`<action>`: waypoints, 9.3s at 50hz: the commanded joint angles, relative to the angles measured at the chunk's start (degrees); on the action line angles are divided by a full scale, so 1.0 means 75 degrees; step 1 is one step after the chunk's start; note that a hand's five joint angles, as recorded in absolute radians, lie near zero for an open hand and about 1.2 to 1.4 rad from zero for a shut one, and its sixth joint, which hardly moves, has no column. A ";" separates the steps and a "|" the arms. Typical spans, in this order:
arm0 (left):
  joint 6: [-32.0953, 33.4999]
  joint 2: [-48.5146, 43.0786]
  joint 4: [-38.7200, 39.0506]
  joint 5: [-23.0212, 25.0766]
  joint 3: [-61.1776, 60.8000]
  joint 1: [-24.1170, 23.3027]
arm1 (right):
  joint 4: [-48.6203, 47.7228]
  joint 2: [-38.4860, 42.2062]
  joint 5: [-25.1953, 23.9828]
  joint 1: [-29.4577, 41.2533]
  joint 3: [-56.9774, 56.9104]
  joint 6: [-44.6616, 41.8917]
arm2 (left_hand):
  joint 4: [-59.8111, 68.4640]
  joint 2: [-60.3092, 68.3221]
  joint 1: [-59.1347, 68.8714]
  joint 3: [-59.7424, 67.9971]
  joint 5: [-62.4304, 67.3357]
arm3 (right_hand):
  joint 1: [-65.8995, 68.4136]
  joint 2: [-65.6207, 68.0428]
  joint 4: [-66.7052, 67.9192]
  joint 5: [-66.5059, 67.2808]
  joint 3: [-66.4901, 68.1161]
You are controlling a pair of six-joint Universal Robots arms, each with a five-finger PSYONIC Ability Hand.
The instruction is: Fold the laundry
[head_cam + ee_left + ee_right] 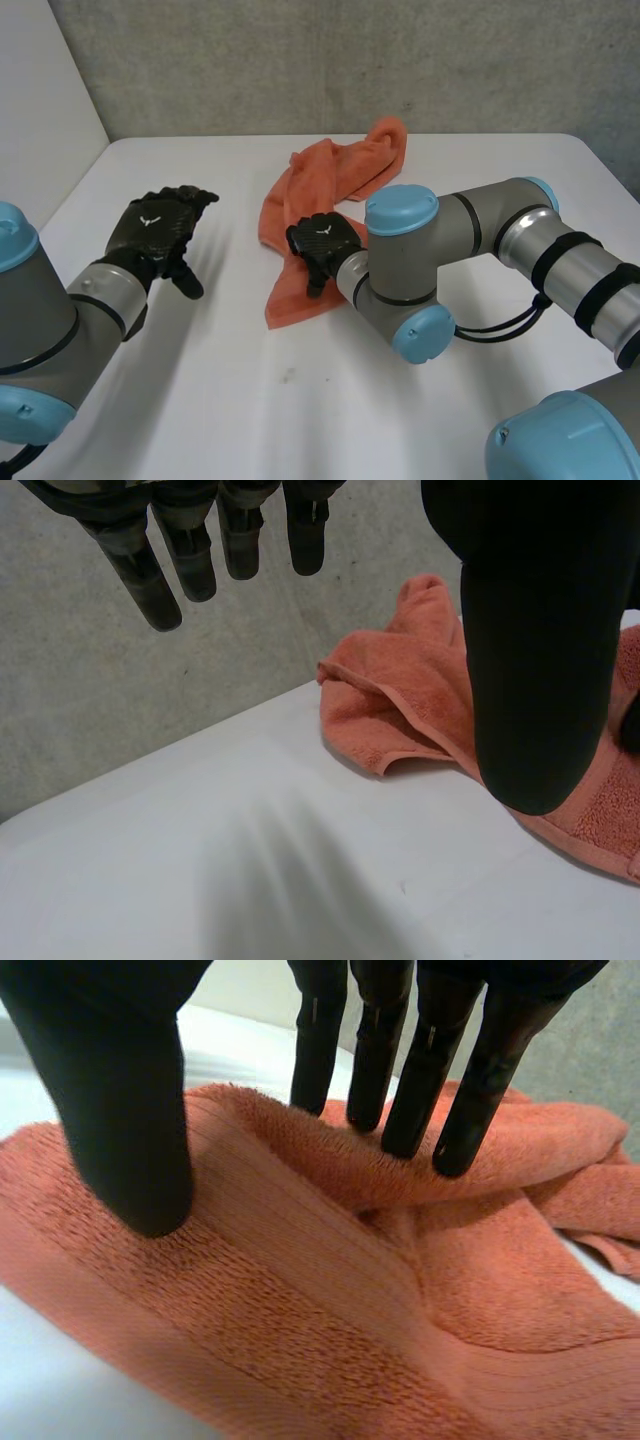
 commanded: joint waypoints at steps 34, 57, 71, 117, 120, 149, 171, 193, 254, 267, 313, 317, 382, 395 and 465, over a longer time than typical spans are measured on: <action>-0.0027 -0.2260 0.1177 0.1812 0.2305 -0.0001 | 0.1495 -0.7699 -0.1771 0.0164 0.4718 -0.0640 | 0.0051 0.0055 -0.0086 0.0046 -0.0226 | 0.6710 0.6035 0.6056 0.6213 0.6009; -0.0051 -0.3151 0.0322 0.5316 0.2773 -0.1571 | 0.1683 -0.9316 -0.1865 -0.0807 0.6077 -0.0675 | 0.5800 0.5803 0.5662 0.5795 0.5522 | 0.6710 0.6035 0.6056 0.6213 0.6009; -0.0249 -0.2252 0.1210 0.0191 0.3606 -0.1454 | 0.1155 -0.9176 -0.1900 -0.2272 0.5680 -0.0605 | 0.9384 0.9388 0.9247 0.9379 0.9107 | 0.6710 0.6035 0.6056 0.6213 0.6009; -0.0168 -0.0434 0.0428 -0.1575 0.0911 -0.3201 | -0.0942 -0.5367 -0.0353 -0.3562 0.6065 -0.1062 | 0.0132 0.0136 -0.0005 0.0127 -0.0145 | 0.5963 0.5288 0.5309 0.5466 0.5262; -0.0168 -0.0152 0.0346 -0.1563 0.0817 -0.3036 | -0.0954 -0.5472 -0.0330 -0.3551 0.6089 -0.0980 | 0.0147 0.0150 0.0010 0.0142 -0.0131 | 0.1428 0.0754 0.0775 0.0932 0.0728; -0.0437 0.1888 -0.2149 -0.1270 -0.0589 -0.1653 | 0.0266 -0.8319 -0.0435 -0.3410 0.8348 -0.0136 | 0.1536 0.1540 0.1399 0.1532 0.1259 | -0.2479 -0.3153 -0.3132 -0.2975 -0.3179; -0.0660 0.1409 -0.2023 -0.1223 -0.1890 -0.1219 | -0.2781 -0.7268 -0.0353 -0.3351 1.1069 -0.2128 | 0.1537 0.1541 0.1400 0.1533 0.1260 | -0.1357 -0.2031 -0.2010 -0.1853 -0.2057; -0.0660 0.0412 -0.1319 -0.1223 -0.1808 -0.1313 | -0.4997 -0.5837 -0.0271 -0.3363 0.9911 -0.2152 | 0.2119 0.2123 0.1982 0.2114 0.1842 | 0.6710 0.6035 0.6056 0.6213 0.6009; 0.1646 -0.1756 0.2019 -0.0897 0.1854 -0.0529 | -0.1821 -0.4256 0.0245 -0.3517 0.4515 -0.2984 | 0.9384 0.9388 0.9247 0.9379 0.9107 | 0.6710 0.6035 0.6056 0.6213 0.6009; 0.1965 -0.1184 0.5241 -0.0753 0.4579 -0.0002 | -0.5509 -0.4252 0.1111 -0.3082 0.0686 -0.2656 | 0.9384 0.9388 0.9247 0.9379 0.9107 | 0.6710 0.6035 0.6056 0.6213 0.6009; 0.2094 -0.0795 0.3298 -0.0368 -0.1082 0.0655 | -0.2372 -0.4617 -0.0013 -0.4100 0.7752 -0.0032 | 0.9384 0.9388 0.9247 0.9379 0.9107 | 0.1269 0.0595 0.0616 0.0773 0.0569; 0.2094 -0.0795 0.3287 -0.0356 -0.1117 0.0679 | -0.2384 -0.4711 -0.0037 -0.4359 0.7976 0.0333 | 0.9384 0.9388 0.9247 0.9379 0.9107 | 0.1290 0.0616 0.0636 0.0793 0.0589; 0.2129 -0.2084 0.2009 -0.0040 -0.0589 0.1007 | -0.2982 -0.5531 -0.0962 -0.5355 0.8737 0.0134 | 0.9384 0.9388 0.9247 0.9379 0.9107 | 0.6710 0.6035 0.6056 0.6213 0.6009; 0.2188 -0.0104 0.1658 -0.0063 -0.0953 0.0995 | -0.1755 -0.7636 -0.0950 -0.5367 0.8341 -0.1891 | 0.9384 0.9388 0.9247 0.9379 0.9107 | 0.6710 0.6035 0.6056 0.6213 0.6009; 0.2129 -0.2117 0.3591 0.0077 0.1662 0.0972 | -0.3872 -0.4690 0.0772 -0.3539 0.5677 -0.3698 | 0.9384 0.9388 0.9247 0.9379 0.9107 | 0.6710 0.6035 0.6056 0.6213 0.6009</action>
